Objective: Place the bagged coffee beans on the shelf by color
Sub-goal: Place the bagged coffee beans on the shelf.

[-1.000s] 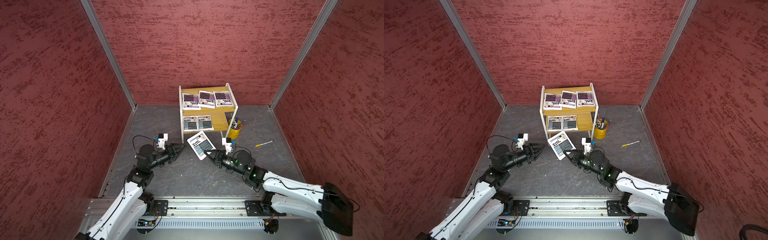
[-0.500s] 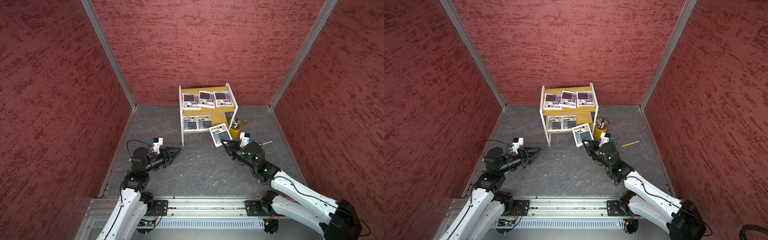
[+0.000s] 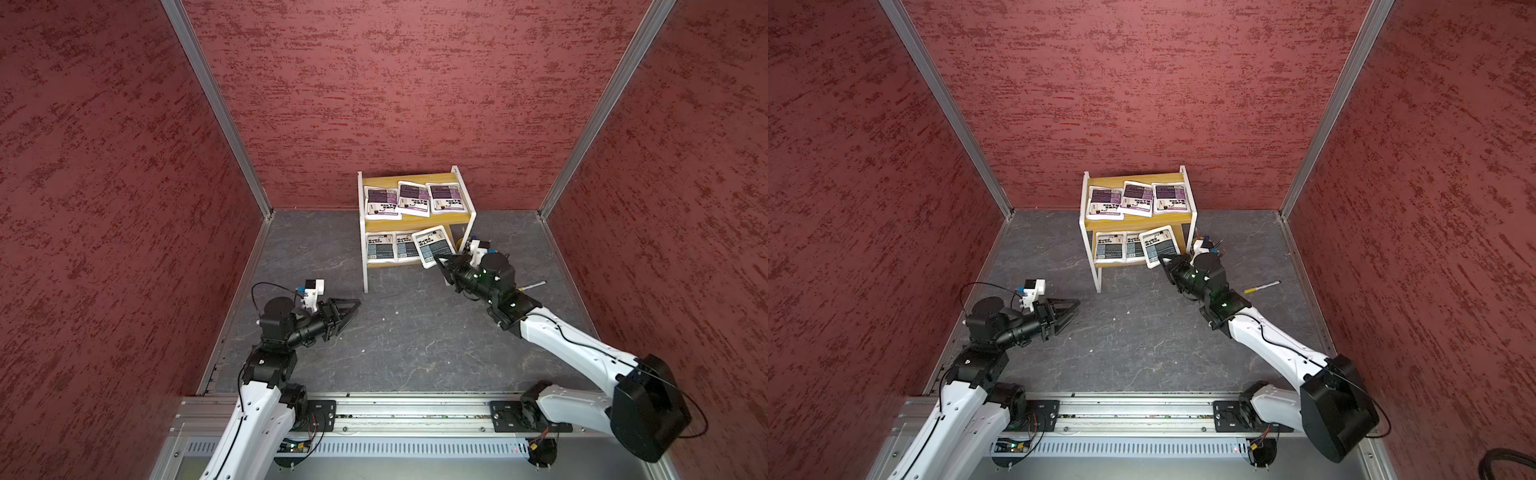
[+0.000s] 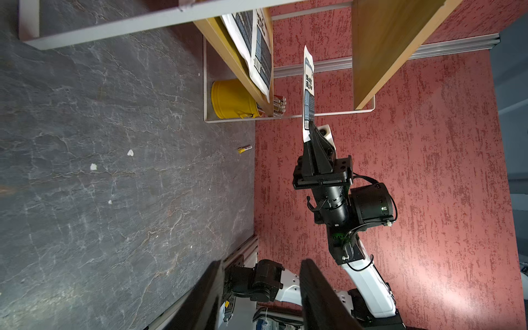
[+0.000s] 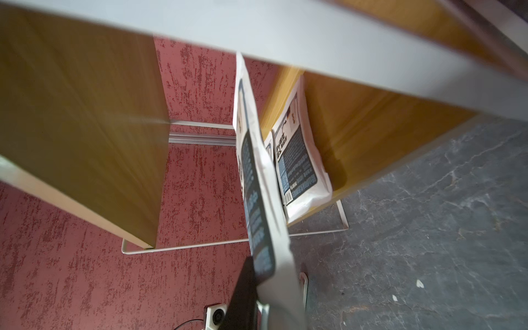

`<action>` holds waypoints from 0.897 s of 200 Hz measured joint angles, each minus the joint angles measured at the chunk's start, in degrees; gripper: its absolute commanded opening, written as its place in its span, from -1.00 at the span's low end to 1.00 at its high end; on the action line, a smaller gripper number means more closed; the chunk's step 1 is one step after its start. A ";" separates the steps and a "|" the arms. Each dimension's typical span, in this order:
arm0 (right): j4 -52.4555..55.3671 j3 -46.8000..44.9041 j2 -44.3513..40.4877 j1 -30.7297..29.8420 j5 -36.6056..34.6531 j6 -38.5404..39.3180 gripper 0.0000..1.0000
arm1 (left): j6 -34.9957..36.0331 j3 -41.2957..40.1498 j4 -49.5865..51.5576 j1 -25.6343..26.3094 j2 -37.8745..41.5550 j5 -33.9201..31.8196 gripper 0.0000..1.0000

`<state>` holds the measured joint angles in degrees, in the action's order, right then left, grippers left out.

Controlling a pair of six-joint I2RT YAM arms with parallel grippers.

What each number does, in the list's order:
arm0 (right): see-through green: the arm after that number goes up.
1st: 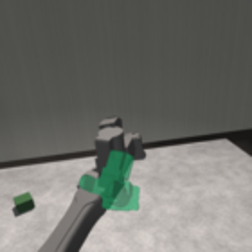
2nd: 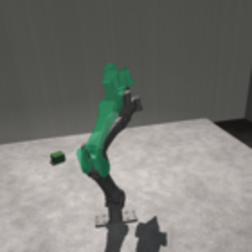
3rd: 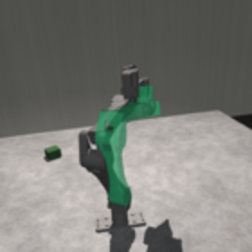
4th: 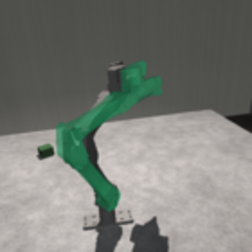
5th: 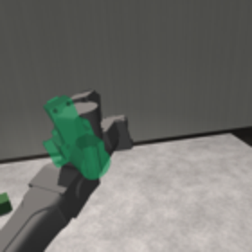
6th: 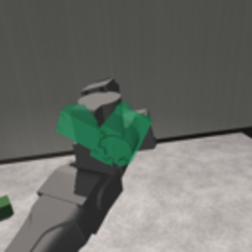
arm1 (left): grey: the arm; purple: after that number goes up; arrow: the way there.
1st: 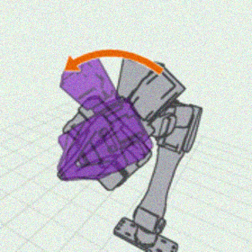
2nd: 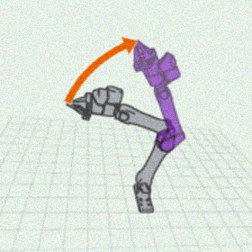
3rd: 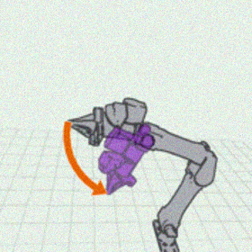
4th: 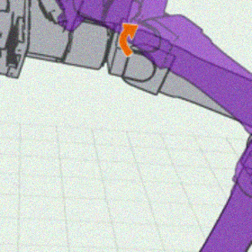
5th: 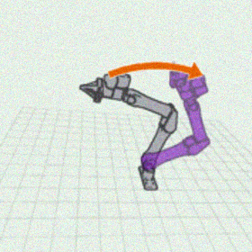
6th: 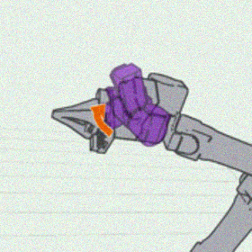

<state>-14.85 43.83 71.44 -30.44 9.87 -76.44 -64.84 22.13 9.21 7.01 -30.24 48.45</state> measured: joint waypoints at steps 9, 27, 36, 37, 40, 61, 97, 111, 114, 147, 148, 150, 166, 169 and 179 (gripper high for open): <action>-0.52 0.61 1.03 0.13 0.02 -0.02 -0.92 | 0.15 -0.07 0.17 -0.02 0.00 0.20 -0.07; -1.68 1.66 2.99 0.26 0.04 -0.04 -0.91 | 0.22 -0.28 0.44 -0.13 0.28 0.59 -0.07; -2.10 2.10 3.78 0.28 -0.15 -0.09 -0.90 | 0.24 -0.33 0.70 -0.20 0.52 0.68 -0.07; -2.10 2.14 3.82 0.28 -0.17 -0.07 -0.90 | 0.24 -0.33 0.72 -0.20 0.55 0.68 -0.07; -2.14 2.29 4.09 0.33 -0.20 -0.09 -0.90 | 0.24 -0.35 0.76 -0.22 0.61 0.68 -0.07; -2.89 2.86 5.42 0.70 -0.79 -0.13 -0.89 | 0.24 -0.44 1.31 -0.26 1.18 0.83 -0.07; -2.91 4.04 6.95 1.36 -1.81 -0.24 -0.84 | 0.28 -0.85 2.91 -0.31 2.86 1.01 -0.07; -2.89 4.35 7.32 1.40 -2.38 -0.31 -0.75 | 0.31 -1.07 3.34 -0.37 3.54 1.05 -0.07; -2.86 4.39 7.39 1.42 -2.43 -0.33 -0.73 | 0.31 -1.16 3.45 -0.39 3.74 1.05 -0.07; -2.45 4.48 7.87 1.42 -3.28 -1.05 -0.67 | 0.37 -1.51 4.42 -0.76 4.68 1.22 -0.06; -2.40 4.48 7.89 1.42 -3.28 -1.16 -0.67 | 0.37 -1.53 4.46 -0.76 4.72 1.20 -0.07; -2.34 4.48 7.89 1.42 -3.32 -1.16 -0.67 | 0.37 -1.53 4.50 -0.79 4.74 1.22 -0.07; -1.49 4.48 7.91 1.46 -4.15 -1.57 -0.68 | 0.37 -1.55 4.81 -0.92 4.79 1.25 -0.06; -1.38 4.48 7.91 1.46 -4.28 -1.62 -0.68 | 0.37 -1.55 4.87 -0.92 4.79 1.25 -0.06; -1.07 4.48 7.91 1.44 -4.81 -1.81 -0.68 | 0.37 -1.57 4.98 -0.94 4.79 1.29 -0.06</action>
<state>-15.92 48.31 79.35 -28.99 5.06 -78.26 -64.47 20.56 14.20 6.07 -25.45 49.74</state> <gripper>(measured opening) 0.163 0.468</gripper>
